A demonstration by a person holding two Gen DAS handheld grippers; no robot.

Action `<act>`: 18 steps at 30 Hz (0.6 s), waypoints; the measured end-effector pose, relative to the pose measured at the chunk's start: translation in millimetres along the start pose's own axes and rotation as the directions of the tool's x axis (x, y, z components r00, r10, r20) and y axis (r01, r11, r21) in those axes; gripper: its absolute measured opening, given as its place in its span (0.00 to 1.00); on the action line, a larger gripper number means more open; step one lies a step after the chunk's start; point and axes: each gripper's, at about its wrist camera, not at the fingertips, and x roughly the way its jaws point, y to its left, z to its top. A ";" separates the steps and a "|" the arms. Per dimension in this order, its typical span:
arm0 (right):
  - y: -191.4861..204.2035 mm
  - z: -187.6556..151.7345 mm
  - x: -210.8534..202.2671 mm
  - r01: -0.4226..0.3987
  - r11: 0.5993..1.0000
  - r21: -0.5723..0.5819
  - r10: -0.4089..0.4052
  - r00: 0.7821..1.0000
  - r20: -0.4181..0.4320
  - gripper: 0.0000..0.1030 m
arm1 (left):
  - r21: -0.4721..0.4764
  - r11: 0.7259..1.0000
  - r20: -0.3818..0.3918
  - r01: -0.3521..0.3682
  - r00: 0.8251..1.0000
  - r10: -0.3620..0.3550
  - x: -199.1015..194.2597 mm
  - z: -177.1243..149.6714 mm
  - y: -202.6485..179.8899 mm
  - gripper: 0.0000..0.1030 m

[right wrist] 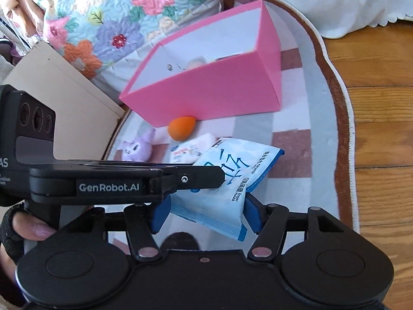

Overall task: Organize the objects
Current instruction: 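Lift the wipes pack with the right gripper and release it into the pink box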

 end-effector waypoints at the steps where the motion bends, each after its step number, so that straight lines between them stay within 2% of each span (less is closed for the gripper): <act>1: 4.9 -0.9 -2.4 0.004 1.000 -0.001 -0.004 1.000 0.012 0.64 | 0.010 1.000 0.005 -0.008 1.000 0.008 -5.6 0.5 -2.5 0.28; 7: 35.5 -7.8 -21.2 0.034 0.998 -0.045 -0.030 0.996 0.083 0.60 | 0.053 0.998 0.039 -0.036 0.999 0.034 -37.6 1.7 -15.3 0.28; 18: 84.9 -13.6 -54.3 0.083 0.989 -0.122 -0.066 0.989 0.134 0.59 | 0.072 0.997 0.079 -0.019 0.997 0.013 -96.0 -2.4 -25.9 0.28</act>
